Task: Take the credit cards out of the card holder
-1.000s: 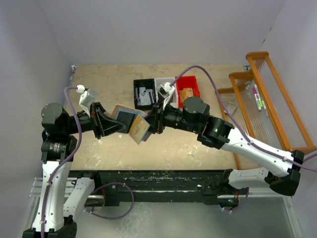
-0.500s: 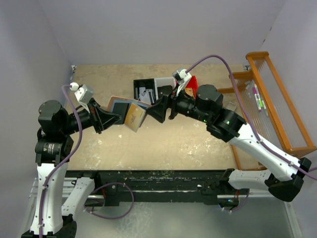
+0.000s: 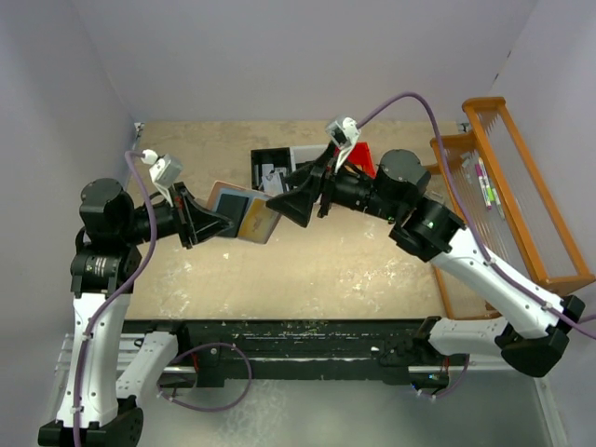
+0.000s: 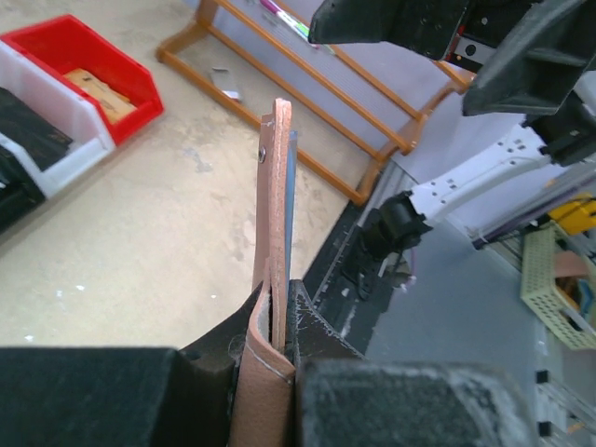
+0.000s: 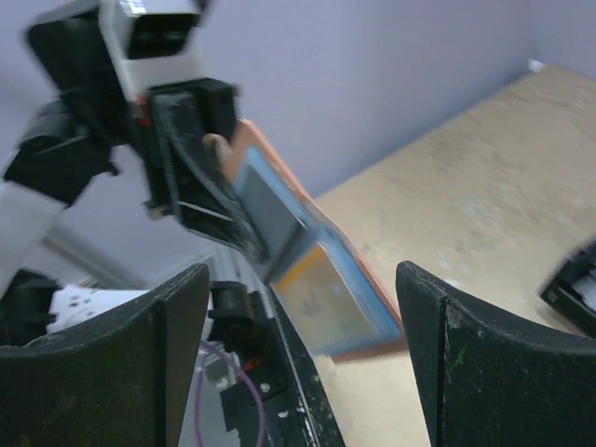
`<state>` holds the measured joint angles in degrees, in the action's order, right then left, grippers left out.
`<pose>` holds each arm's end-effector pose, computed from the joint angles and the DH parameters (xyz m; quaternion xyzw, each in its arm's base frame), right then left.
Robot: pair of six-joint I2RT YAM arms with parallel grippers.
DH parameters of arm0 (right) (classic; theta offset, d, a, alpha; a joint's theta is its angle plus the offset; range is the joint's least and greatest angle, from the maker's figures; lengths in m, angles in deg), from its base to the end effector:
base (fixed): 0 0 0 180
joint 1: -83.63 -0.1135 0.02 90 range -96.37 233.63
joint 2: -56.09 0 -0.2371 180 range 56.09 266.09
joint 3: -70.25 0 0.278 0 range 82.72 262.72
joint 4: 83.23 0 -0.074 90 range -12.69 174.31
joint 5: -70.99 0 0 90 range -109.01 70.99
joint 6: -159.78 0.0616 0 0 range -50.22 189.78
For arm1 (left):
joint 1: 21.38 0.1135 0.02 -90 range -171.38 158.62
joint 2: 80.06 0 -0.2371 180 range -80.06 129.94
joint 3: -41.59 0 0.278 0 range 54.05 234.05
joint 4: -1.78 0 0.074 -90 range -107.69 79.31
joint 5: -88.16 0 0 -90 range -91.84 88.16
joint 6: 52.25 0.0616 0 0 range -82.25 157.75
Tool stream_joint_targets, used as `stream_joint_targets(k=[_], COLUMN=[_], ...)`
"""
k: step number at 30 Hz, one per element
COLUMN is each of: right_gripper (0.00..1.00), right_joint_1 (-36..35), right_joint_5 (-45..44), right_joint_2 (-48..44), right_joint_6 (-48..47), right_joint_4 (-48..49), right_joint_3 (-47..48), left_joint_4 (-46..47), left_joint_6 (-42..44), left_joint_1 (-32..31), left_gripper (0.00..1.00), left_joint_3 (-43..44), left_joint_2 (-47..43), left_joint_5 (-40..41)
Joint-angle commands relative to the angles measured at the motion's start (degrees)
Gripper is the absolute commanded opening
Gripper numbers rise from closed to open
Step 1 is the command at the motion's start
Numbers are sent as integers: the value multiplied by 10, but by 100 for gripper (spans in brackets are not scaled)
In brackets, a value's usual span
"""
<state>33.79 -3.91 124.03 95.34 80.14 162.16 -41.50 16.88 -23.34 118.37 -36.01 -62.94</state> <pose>0.1924 0.2529 0.4632 -0.2341 0.6193 0.5239 0.5359 0.1835 -0.0602 0.4097 0.2116 0.7067 -0.4921 0.4621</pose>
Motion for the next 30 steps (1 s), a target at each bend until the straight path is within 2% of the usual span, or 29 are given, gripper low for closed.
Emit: stream_joint_targets(k=[1,5,8,10,12,18,20,26,30], right_gripper=[83,80,71,60,53,14,0,0,0], right_joint_1=[1,1,1,1,1,1,1,1,1], right_joint_5=[181,254,297,313,319,344,352,352,333], right_joint_2=[45,91,109,114,114,124,132,137,129], right_joint_6=[9,29,56,79,92,126,132,125,119], right_joint_4=[132,190,231,256,276,304,292,228,206], right_joint_3=[17,28,28,22,16,17,24,37,31], left_joint_4=[59,84,100,109,111,111,107,88,72], left_joint_6=[-62,-105,-124,-136,-136,-128,-123,-99,-70], left_joint_1=[-1,-1,-1,-1,-1,0,-1,-1,-1], left_gripper=[6,6,6,6,6,10,16,53,57], left_joint_3=[15,10,7,2,0,-12,-15,-10,-1], left_joint_2=[8,19,22,21,18,8,9,9,8], left_joint_5=[-85,-128,-155,-168,-182,-202,-204,-205,-195])
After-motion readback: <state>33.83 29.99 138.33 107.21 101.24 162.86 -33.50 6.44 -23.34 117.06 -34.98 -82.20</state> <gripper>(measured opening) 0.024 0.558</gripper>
